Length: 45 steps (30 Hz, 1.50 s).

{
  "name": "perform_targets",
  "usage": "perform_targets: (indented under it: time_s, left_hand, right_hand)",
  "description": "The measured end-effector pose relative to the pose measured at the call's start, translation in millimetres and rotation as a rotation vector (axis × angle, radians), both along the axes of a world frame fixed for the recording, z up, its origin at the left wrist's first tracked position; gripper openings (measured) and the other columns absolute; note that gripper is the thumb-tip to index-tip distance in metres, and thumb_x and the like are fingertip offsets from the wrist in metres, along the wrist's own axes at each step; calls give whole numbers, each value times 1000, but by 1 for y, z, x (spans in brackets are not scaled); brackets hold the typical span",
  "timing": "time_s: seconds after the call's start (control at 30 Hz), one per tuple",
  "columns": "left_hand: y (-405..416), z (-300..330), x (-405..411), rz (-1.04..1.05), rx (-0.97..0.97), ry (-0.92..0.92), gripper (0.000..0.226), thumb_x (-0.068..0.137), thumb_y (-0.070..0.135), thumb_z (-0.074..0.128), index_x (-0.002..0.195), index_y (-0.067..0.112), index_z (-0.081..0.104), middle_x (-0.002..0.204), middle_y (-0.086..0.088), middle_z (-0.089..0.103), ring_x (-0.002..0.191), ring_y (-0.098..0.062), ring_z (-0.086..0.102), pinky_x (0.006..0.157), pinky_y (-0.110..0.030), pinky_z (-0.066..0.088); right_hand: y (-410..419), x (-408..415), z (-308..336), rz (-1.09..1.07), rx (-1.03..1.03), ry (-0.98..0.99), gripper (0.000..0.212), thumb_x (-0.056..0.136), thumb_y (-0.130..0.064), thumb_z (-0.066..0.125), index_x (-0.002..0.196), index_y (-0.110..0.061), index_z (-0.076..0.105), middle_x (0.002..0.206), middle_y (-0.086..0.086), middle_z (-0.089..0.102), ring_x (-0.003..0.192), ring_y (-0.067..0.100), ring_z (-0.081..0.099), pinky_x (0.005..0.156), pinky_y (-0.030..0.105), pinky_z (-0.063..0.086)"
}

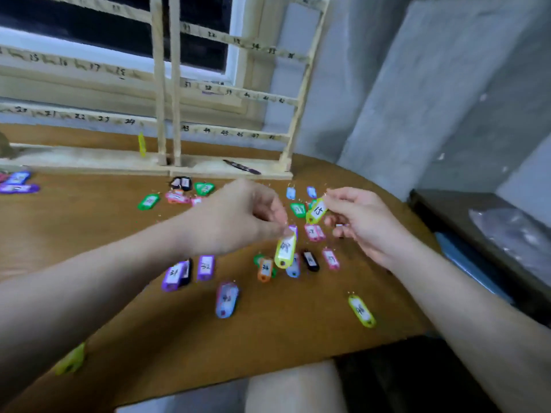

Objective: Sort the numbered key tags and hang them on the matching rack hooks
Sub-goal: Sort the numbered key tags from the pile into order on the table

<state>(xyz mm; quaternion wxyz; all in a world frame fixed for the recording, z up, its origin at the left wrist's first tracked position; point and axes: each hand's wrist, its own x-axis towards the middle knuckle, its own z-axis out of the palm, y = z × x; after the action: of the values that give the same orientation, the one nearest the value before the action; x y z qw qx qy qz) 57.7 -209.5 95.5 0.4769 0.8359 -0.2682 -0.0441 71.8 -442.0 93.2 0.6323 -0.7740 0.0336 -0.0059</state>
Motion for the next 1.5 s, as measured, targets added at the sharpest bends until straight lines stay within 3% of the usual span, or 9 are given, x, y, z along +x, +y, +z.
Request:
perform_targets:
  time_s: [0.07, 0.2, 0.33, 0.43, 0.7, 0.87, 1.03, 1.37, 1.5]
  left_hand:
    - [-40, -5, -3, -47, 24, 32, 10, 84, 10, 80, 78, 13, 71, 76, -1, 76, 64, -3, 63, 63, -17, 49]
    - [-105, -22, -8, -34, 96, 46, 13, 81, 19, 84, 77, 13, 72, 77, -7, 75, 66, -8, 64, 66, -25, 52]
    - [-149, -36, -15, -14, 183, -26, 16, 78, 22, 84, 71, 18, 71, 70, 1, 71, 65, -8, 65, 61, -20, 49]
    - [-160, -44, -14, -19, 238, -41, 13, 78, 23, 83, 74, 19, 71, 70, 5, 70, 70, -9, 67, 65, -28, 55]
    - [-164, -49, -14, -110, 401, -141, 11, 83, 25, 79, 88, 26, 69, 79, 14, 64, 78, -3, 64, 70, -25, 56]
    - [-146, -45, -12, -45, 376, -178, 2, 86, 22, 74, 87, 21, 75, 81, 13, 66, 78, 1, 61, 67, -14, 48]
    - [-99, -32, -7, 61, 396, -181, 19, 89, 11, 68, 77, 27, 67, 77, 13, 69, 74, -2, 63, 68, -22, 49]
    - [-6, -22, -8, 291, 372, -158, 13, 89, 9, 64, 84, 18, 71, 78, 5, 74, 75, -10, 65, 61, -23, 45]
    - [22, -26, -9, 346, 362, -180, 11, 89, 11, 64, 83, 17, 71, 81, 4, 73, 78, -12, 65, 68, -25, 48]
  right_hand:
    - [-27, -15, -2, -46, -25, -3, 5, 97, -7, 64, 94, -10, 65, 74, 3, 59, 57, 10, 57, 43, 19, 40]
    - [-68, -35, -3, -130, -18, -11, 3, 97, -6, 63, 97, -7, 66, 78, 7, 61, 59, 11, 57, 45, 20, 41]
    - [-102, -48, -7, -215, -36, 4, 8, 98, -9, 64, 103, -5, 67, 83, 12, 61, 59, 10, 59, 48, 21, 43]
    - [-120, -56, -9, -237, -33, 9, 6, 97, -9, 64, 99, -6, 68, 83, 10, 65, 58, 9, 59, 47, 21, 43]
    - [-131, -65, -13, -194, -25, 37, 10, 97, -12, 66, 102, -7, 72, 91, 8, 70, 67, 11, 61, 54, 24, 47]
    - [-128, -57, -12, -158, -60, 19, 11, 95, -16, 69, 102, -9, 75, 90, 10, 71, 72, 13, 62, 56, 25, 48]
    - [-110, -46, -14, -97, -70, 22, 9, 95, -15, 70, 99, -9, 75, 81, 8, 68, 68, 11, 61, 55, 26, 47]
    - [-42, -20, -19, 68, -162, -13, 5, 94, -13, 70, 95, -10, 74, 76, 3, 68, 63, 9, 60, 50, 23, 45]
    - [-17, -4, -25, 101, -215, -12, 8, 94, -15, 71, 99, -8, 72, 71, 5, 66, 60, 12, 59, 53, 26, 47]
